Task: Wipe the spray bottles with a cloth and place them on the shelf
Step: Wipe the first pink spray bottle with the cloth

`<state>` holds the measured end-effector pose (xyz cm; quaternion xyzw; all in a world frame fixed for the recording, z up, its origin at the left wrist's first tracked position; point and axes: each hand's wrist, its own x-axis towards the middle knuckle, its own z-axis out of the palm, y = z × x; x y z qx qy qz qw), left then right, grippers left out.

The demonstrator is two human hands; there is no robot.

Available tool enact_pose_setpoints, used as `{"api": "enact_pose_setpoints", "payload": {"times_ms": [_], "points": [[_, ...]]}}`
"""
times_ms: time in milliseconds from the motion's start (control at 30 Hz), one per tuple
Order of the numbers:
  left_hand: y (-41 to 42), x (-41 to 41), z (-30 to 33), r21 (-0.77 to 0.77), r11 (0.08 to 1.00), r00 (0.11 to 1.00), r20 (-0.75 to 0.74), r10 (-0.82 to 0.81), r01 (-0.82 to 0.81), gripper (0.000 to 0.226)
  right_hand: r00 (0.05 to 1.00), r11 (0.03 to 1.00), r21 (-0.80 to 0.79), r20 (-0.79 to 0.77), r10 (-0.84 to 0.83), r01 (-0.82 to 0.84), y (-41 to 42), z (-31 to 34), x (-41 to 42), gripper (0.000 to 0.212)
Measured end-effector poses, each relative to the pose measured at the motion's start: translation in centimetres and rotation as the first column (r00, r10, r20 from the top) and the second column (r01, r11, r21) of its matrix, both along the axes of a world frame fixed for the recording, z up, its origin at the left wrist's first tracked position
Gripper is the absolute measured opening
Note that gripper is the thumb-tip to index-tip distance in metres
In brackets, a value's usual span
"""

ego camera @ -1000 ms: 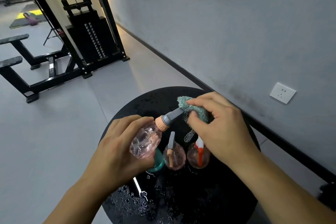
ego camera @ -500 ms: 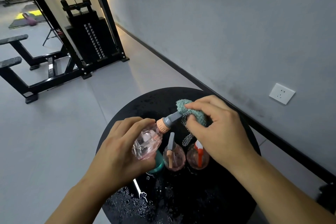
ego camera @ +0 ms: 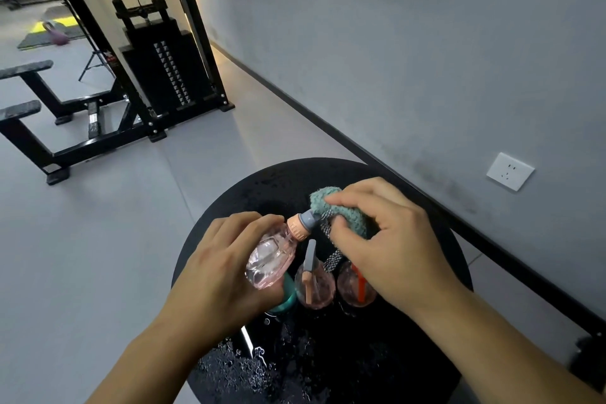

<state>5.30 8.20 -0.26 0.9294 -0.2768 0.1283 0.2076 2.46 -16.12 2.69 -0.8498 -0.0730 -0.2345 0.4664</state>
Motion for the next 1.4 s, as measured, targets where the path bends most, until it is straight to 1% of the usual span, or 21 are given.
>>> {"api": "enact_pose_setpoints", "payload": {"times_ms": [100, 200, 300, 500, 567, 700, 767, 833, 900, 1000, 1067, 1133, 1200, 1233, 1267, 1333, 1400], "points": [[0.0, 0.0, 0.0, 0.018, 1.0, 1.0, -0.014, 0.0, 0.0, 0.077, 0.998, 0.998, -0.042, 0.021, 0.056, -0.056, 0.4, 0.1, -0.3, 0.024], [0.1, 0.0, 0.0, 0.011, 1.0, 1.0, -0.009, 0.004, -0.004, 0.077, 0.999, 1.0, 0.011, -0.043, -0.003, 0.003, -0.2, -0.1, 0.2, 0.023], [0.0, -0.1, 0.1, 0.018, 1.0, 1.0, -0.014, 0.005, -0.005, 0.078, 0.997, 0.998, 0.027, -0.059, -0.052, 0.054, -0.6, -0.3, 0.6, 0.023], [-0.1, -0.2, 0.1, 0.041, 0.999, 0.999, -0.029, 0.033, -0.031, 0.078, 0.998, 0.999, -0.007, -0.025, 0.051, -0.052, 0.4, -0.1, -0.1, 0.023], [-0.1, -0.2, 0.1, 0.035, 0.999, 0.999, -0.033, 0.026, -0.025, 0.078, 0.999, 1.0, 0.007, -0.046, 0.028, -0.027, 0.1, -0.2, 0.2, 0.023], [-0.3, -0.2, 0.3, 0.019, 1.0, 0.999, -0.046, 0.021, -0.02, 0.078, 0.995, 0.996, 0.044, -0.065, -0.073, 0.075, -0.4, -0.8, 0.8, 0.023], [-0.4, -0.2, 0.4, 0.007, 1.0, 0.997, -0.071, 0.024, -0.024, 0.08, 0.996, 0.995, 0.062, -0.057, -0.073, 0.076, -0.1, -0.9, 0.7, 0.023], [-0.4, -0.1, 0.3, 0.01, 1.0, 0.996, -0.086, 0.028, -0.028, 0.081, 0.999, 0.996, 0.081, -0.041, -0.029, 0.032, 0.4, -0.8, 0.3, 0.023], [-0.3, -0.2, 0.3, 0.016, 1.0, 0.995, -0.092, 0.025, -0.024, 0.081, 1.0, 0.999, 0.054, -0.029, 0.001, 0.001, 0.6, -0.8, 0.2, 0.022], [-0.3, -0.2, 0.6, 0.004, 1.0, 0.996, -0.092, 0.016, -0.016, 0.08, 0.997, 0.998, 0.048, -0.059, -0.049, 0.052, -0.1, -0.9, 0.7, 0.022], [-0.1, -0.2, 0.7, -0.041, 0.999, 0.991, -0.129, 0.028, -0.034, 0.079, 0.991, 0.989, 0.085, -0.069, -0.113, 0.119, -0.9, -0.9, 1.2, 0.021], [0.2, -0.1, 0.7, -0.161, 0.982, 0.977, -0.203, 0.061, -0.094, 0.079, 0.983, 0.969, 0.171, -0.065, -0.172, 0.181, -1.5, -0.7, 1.4, 0.02], [0.2, -0.1, 0.8, -0.359, 0.912, 0.931, -0.361, 0.059, -0.197, 0.075, 0.976, 0.943, 0.253, -0.061, -0.208, 0.217, -1.8, -0.5, 1.4, 0.019], [0.1, 0.0, 1.0, -0.432, 0.869, 0.893, -0.449, 0.027, -0.243, 0.073, 0.975, 0.935, 0.278, -0.06, -0.213, 0.221, -1.8, -0.4, 1.3, 0.019], [0.0, 0.0, 1.1, -0.48, 0.831, 0.862, -0.507, -0.002, -0.28, 0.07, 0.976, 0.929, 0.297, -0.061, -0.211, 0.22, -1.8, -0.4, 1.3, 0.02], [0.0, 0.1, 1.2, -0.544, 0.769, 0.829, -0.558, -0.031, -0.337, 0.068, 0.977, 0.924, 0.317, -0.07, -0.203, 0.215, -1.6, -0.4, 1.2, 0.022], [0.0, 0.2, 1.4, -0.577, 0.728, 0.819, -0.573, -0.037, -0.371, 0.066, 0.976, 0.924, 0.316, -0.083, -0.2, 0.216, -1.5, -0.4, 1.2, 0.021]]}}
